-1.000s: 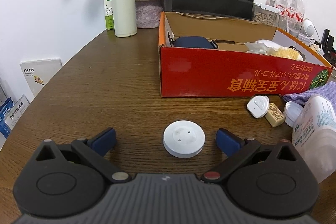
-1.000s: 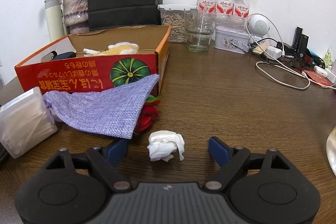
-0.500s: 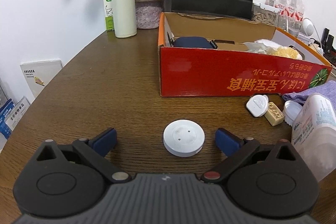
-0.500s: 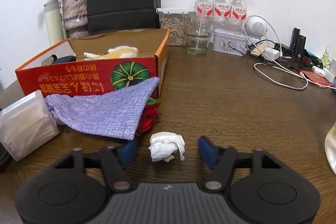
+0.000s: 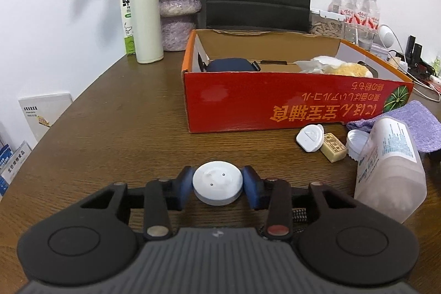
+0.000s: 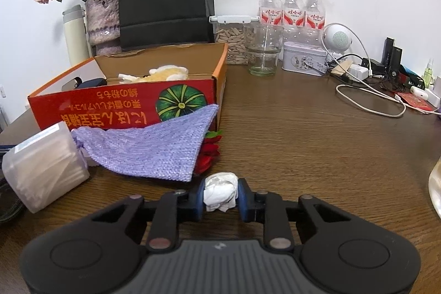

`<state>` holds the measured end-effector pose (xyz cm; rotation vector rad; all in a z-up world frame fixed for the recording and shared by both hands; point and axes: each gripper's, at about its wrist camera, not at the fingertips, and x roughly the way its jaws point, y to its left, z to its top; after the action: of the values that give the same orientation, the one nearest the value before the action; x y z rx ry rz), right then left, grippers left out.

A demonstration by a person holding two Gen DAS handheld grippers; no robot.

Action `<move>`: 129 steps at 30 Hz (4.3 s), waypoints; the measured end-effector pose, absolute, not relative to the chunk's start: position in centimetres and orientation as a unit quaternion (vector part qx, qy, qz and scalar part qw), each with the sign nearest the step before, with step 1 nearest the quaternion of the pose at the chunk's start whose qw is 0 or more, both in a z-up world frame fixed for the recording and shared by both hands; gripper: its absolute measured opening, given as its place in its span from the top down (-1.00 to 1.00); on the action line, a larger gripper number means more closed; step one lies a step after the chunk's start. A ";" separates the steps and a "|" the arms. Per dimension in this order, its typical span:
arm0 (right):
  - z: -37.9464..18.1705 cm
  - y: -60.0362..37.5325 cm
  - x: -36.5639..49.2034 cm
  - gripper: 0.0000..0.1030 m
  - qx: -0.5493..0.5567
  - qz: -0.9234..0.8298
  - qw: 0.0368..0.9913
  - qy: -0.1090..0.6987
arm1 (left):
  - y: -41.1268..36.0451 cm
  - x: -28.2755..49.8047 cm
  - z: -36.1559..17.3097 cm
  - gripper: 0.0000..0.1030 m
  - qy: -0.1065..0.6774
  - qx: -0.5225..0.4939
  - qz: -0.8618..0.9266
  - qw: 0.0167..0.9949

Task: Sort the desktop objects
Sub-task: 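Close right tool on the small tissue while left tool grasps the white disc, then carry tissue and white disc into the box and open both tools, then withdraw both tools from the box back over the table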

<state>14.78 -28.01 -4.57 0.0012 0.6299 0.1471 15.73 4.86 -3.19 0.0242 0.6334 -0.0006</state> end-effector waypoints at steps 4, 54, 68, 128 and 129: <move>-4.4 -28.0 14.4 0.56 0.003 0.068 0.951 0.300 | 4.8 15.1 -2.9 0.22 0.298 0.008 -0.005 0.954; 2.8 -19.4 30.3 0.58 -0.005 0.124 0.963 0.237 | 0.7 29.3 4.3 0.22 0.207 -0.016 -0.065 0.976; 0.4 -19.6 32.3 0.58 -0.030 0.116 0.954 0.275 | 0.1 31.3 1.2 0.22 0.270 -0.004 -0.079 0.960; 4.1 -19.4 20.3 -0.80 -0.057 0.116 0.969 0.209 | 1.9 19.9 6.7 -1.00 0.163 -0.014 -0.074 0.984; 4.0 -19.4 19.7 -0.81 -0.059 0.116 0.969 0.210 | 2.1 19.5 6.7 -1.00 0.164 -0.014 -0.074 0.984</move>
<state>19.73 -19.44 3.98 -0.1191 0.4245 0.2338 19.49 2.05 6.71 -0.0289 0.3298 -0.1496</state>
